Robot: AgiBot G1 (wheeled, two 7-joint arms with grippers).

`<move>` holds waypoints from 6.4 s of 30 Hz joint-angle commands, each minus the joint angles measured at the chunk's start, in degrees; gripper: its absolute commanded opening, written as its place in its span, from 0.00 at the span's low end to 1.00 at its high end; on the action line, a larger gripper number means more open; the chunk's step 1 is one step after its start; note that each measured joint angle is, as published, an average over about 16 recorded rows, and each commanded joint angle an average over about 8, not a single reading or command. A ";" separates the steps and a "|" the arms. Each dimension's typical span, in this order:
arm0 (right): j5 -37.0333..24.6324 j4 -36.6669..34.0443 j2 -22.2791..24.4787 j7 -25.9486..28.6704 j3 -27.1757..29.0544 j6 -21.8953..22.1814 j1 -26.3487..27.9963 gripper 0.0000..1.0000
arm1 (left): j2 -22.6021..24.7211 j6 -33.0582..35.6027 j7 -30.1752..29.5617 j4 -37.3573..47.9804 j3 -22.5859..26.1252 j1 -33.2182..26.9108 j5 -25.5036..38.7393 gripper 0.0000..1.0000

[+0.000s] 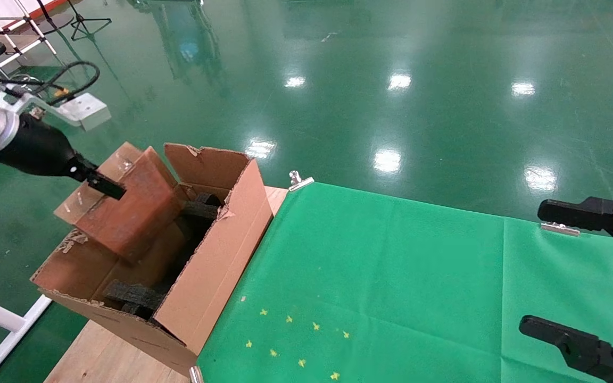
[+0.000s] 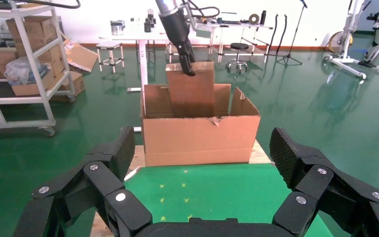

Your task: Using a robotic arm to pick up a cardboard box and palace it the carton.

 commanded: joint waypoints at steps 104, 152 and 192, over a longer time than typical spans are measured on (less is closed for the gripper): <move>0.02 -0.03 0.02 -0.01 0.00 0.04 -0.02 1.00 | 2.89 -4.79 15.04 -2.76 -22.56 20.80 -23.51 1.00; 0.04 -0.05 0.02 -0.02 0.00 0.06 -0.04 1.00 | -5.74 10.71 33.99 -47.99 -63.57 63.51 -59.62 1.00; 0.05 -0.05 0.02 -0.02 0.00 0.06 -0.04 1.00 | -5.40 10.00 33.45 -46.10 -61.89 61.76 -58.06 1.00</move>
